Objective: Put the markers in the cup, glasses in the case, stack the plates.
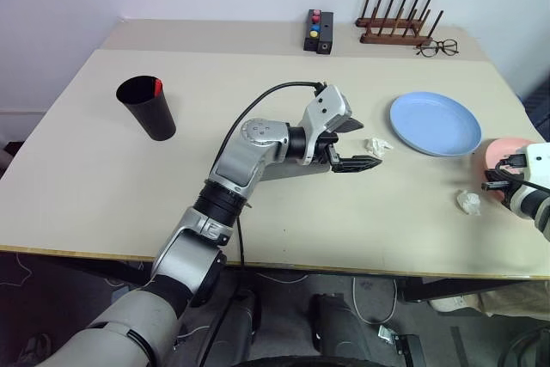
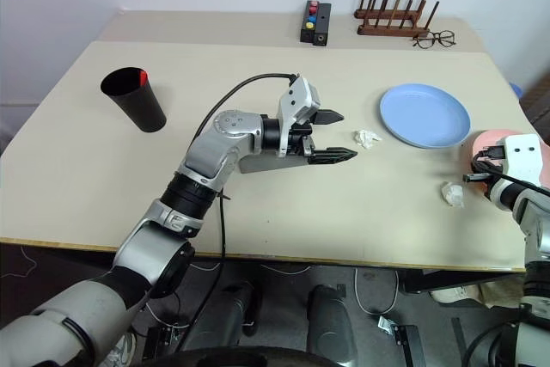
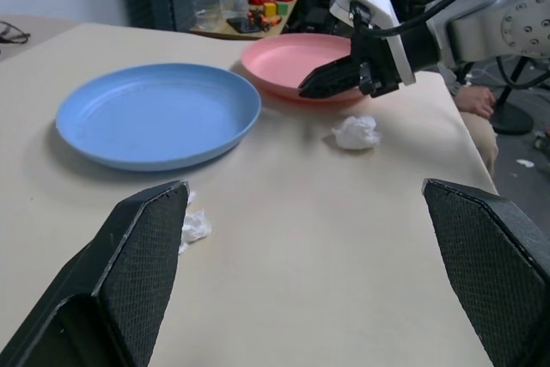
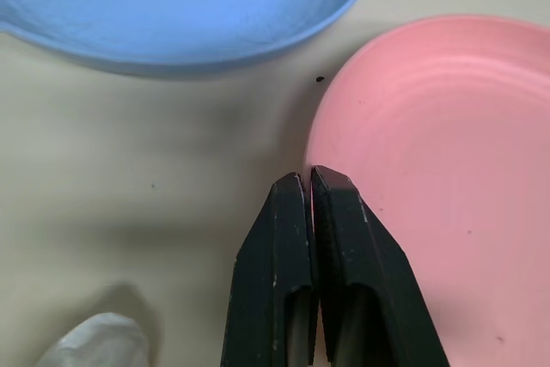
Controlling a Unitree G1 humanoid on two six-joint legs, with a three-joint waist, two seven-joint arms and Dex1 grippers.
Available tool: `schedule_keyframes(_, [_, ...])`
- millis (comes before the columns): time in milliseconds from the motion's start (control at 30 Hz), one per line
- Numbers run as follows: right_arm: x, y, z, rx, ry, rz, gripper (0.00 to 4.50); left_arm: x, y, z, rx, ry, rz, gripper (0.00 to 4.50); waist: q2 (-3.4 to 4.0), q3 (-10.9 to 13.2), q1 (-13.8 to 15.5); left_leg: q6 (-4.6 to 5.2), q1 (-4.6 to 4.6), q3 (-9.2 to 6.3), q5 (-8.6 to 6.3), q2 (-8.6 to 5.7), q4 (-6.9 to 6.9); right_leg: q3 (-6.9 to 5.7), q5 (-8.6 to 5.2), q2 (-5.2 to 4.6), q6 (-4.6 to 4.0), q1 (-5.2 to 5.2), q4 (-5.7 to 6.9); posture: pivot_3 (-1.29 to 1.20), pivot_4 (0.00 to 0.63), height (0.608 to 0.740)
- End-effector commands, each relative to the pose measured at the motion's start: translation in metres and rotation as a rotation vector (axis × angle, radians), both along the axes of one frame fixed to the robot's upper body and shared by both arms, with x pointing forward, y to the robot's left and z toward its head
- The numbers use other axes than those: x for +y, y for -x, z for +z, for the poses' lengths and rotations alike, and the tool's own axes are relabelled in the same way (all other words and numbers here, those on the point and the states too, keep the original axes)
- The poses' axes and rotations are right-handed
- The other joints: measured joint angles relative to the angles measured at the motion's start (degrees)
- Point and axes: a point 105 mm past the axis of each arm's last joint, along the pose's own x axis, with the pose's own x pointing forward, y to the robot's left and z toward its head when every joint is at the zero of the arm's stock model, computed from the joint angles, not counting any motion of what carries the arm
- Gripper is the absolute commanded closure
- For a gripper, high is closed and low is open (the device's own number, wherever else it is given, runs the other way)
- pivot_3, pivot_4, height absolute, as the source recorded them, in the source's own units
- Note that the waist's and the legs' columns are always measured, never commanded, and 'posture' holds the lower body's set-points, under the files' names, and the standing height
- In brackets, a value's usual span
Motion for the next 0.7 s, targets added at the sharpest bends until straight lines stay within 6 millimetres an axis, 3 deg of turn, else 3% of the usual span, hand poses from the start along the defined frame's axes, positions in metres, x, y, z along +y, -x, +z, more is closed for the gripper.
schedule_keyframes(33, [0.002, -0.006, 0.033, -0.101, 0.106, 0.009, 4.43, -0.005, 0.004, 0.011, -0.032, 0.028, -0.022, 0.0, 0.0, 0.0, -0.01, 0.0, 0.0, 0.0, 0.0, 0.0, 0.0, 0.0, 0.0, 0.0, 0.0, 0.0, 0.0, 0.0, 0.15, 0.74])
schedule_keyframes(167, [0.011, -0.018, 0.067, -0.233, 0.244, 0.031, 4.43, -0.004, 0.004, 0.011, -0.028, 0.029, -0.017, 0.0, 0.03, 0.01, -0.03, 0.0, 0.0, 0.01, 0.0, 0.0, 0.0, 0.0, 0.0, 0.0, 0.0, 0.0, 0.0, 0.0, 0.15, 0.74])
schedule_keyframes(333, [0.046, -0.038, 0.1, -0.431, 0.262, 0.133, 4.43, -0.003, 0.003, 0.011, -0.015, 0.035, -0.01, 0.0, 0.05, 0.02, -0.43, 0.0, 0.01, 0.02, 0.0, 0.01, -0.03, 0.02, 0.0, 0.0, 0.01, -0.05, 0.01, 0.0, 0.15, 0.74])
schedule_keyframes(533, [0.082, -0.06, 0.094, -0.443, 0.249, 0.287, 4.43, 0.001, 0.0, 0.015, 0.017, 0.063, 0.019, 0.0, 0.04, 0.03, -0.18, 0.0, -0.01, 0.0, 0.0, 0.0, -0.02, 0.02, 0.01, 0.02, 0.02, -0.04, 0.01, 0.0, 0.15, 0.74])
schedule_keyframes(700, [0.09, -0.078, 0.08, -0.399, 0.234, 0.339, 4.43, 0.006, -0.002, 0.018, 0.023, 0.078, 0.061, 0.0, 0.04, 0.03, -0.06, 0.0, -0.01, 0.0, 0.01, -0.02, -0.01, 0.02, 0.01, 0.02, 0.01, -0.04, 0.0, 0.0, 0.15, 0.74])
